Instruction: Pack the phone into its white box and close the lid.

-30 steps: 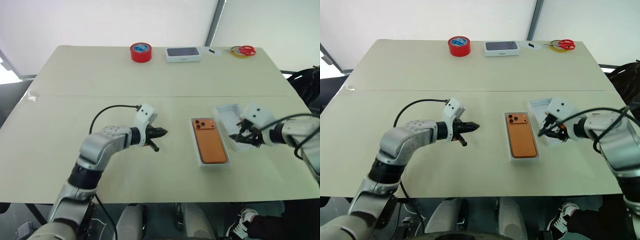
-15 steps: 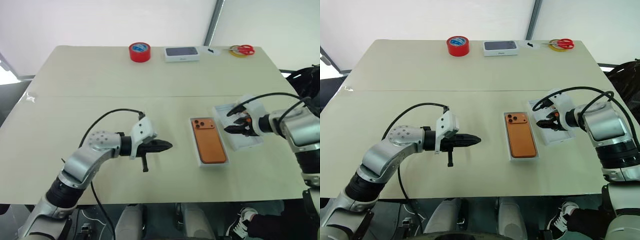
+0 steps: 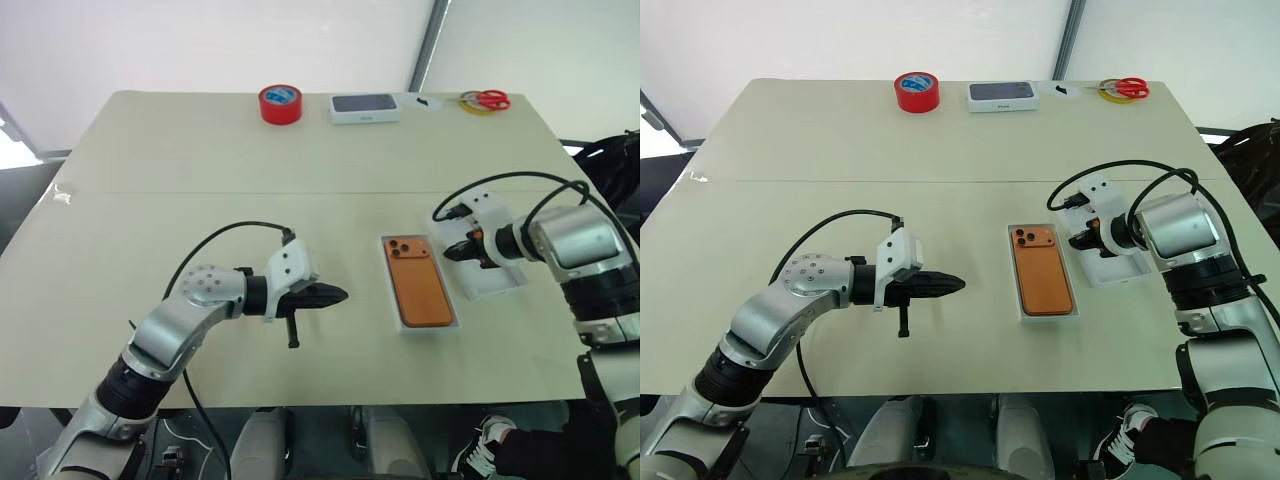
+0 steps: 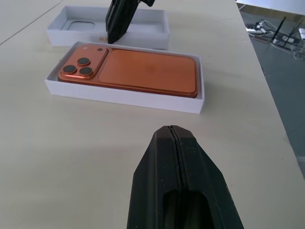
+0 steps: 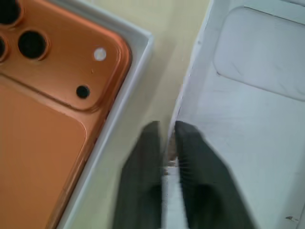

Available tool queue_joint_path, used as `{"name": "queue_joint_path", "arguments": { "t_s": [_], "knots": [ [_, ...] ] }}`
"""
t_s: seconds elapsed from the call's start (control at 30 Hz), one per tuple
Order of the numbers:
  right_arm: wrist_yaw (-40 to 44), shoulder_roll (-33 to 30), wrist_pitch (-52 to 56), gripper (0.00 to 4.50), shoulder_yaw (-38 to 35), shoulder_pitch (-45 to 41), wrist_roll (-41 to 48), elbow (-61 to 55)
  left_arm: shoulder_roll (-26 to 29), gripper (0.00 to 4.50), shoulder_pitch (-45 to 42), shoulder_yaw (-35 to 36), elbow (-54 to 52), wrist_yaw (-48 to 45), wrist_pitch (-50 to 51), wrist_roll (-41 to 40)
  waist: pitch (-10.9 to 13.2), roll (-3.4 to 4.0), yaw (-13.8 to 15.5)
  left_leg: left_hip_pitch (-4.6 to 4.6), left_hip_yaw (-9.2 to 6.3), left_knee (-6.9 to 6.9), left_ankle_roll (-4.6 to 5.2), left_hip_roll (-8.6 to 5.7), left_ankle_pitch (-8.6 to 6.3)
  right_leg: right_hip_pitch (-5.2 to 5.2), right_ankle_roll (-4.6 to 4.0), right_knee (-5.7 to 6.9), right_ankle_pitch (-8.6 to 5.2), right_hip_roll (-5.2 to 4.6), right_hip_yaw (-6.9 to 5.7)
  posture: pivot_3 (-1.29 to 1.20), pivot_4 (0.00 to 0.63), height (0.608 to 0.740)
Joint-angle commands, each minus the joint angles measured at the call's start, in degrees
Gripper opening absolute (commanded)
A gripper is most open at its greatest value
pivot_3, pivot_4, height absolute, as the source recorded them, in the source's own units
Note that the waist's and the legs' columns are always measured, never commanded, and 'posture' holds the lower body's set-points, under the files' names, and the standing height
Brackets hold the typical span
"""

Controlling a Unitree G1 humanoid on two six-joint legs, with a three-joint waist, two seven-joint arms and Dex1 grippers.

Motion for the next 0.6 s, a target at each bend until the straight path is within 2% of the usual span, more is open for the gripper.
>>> {"name": "queue_joint_path", "arguments": {
  "t_s": [0.03,0.2,0.3,0.47,0.53,0.6],
  "knots": [
    [-0.8,-0.2,1.7,0.05,-1.5,-2.8,0.8,0.6,-0.3,0.0,0.6,0.5,-1.0,0.2,-1.7,0.3,0.0,0.0,-0.1,0.0,0.01,0.0,0.0,0.0,0.0,0.0,0.0,0.0,0.0,-0.01,0.01,0.0,0.15,0.732],
    [-2.3,-0.4,2.4,0.05,-9.9,-8.1,3.3,2.9,0.0,0.0,2.4,2.9,-1.0,1.9,-2.0,0.3,0.0,0.05,-0.1,0.01,0.02,0.0,0.0,-0.01,0.0,-0.01,0.01,0.02,0.01,-0.01,0.02,0.0,0.15,0.732],
    [-3.0,1.5,8.5,0.05,-19.3,-13.6,7.9,3.3,0.2,0.0,3.4,6.2,0.4,3.7,-2.0,-0.3,0.1,0.18,-0.2,0.0,0.03,0.0,0.0,0.01,0.0,-0.06,0.07,0.06,0.05,0.0,0.02,0.0,0.15,0.732],
    [-5.4,6.7,18.3,0.05,-29.0,-15.4,19.2,-1.1,0.3,0.0,3.7,10.3,3.6,5.0,-2.7,-0.3,0.1,0.14,-0.2,0.02,-0.04,-0.04,0.0,0.16,0.0,-0.04,0.16,0.06,0.1,0.18,-0.01,0.0,0.15,0.732],
    [-11.0,9.3,18.3,0.05,-30.8,-14.2,29.2,0.2,0.4,0.0,3.3,11.0,4.9,4.9,-3.2,-0.1,0.1,0.15,-0.3,0.03,-0.04,-0.04,0.0,0.16,0.0,-0.03,0.15,0.08,0.12,0.19,0.0,0.0,0.15,0.732],
    [-21.9,13.7,18.3,0.05,-31.5,-11.8,46.5,3.0,0.2,0.0,2.0,11.6,7.2,5.1,-3.7,0.4,0.1,0.15,-0.3,0.04,-0.02,-0.03,0.0,0.16,0.0,0.0,0.13,0.07,0.14,0.18,0.02,0.0,0.15,0.732]
  ]
}}
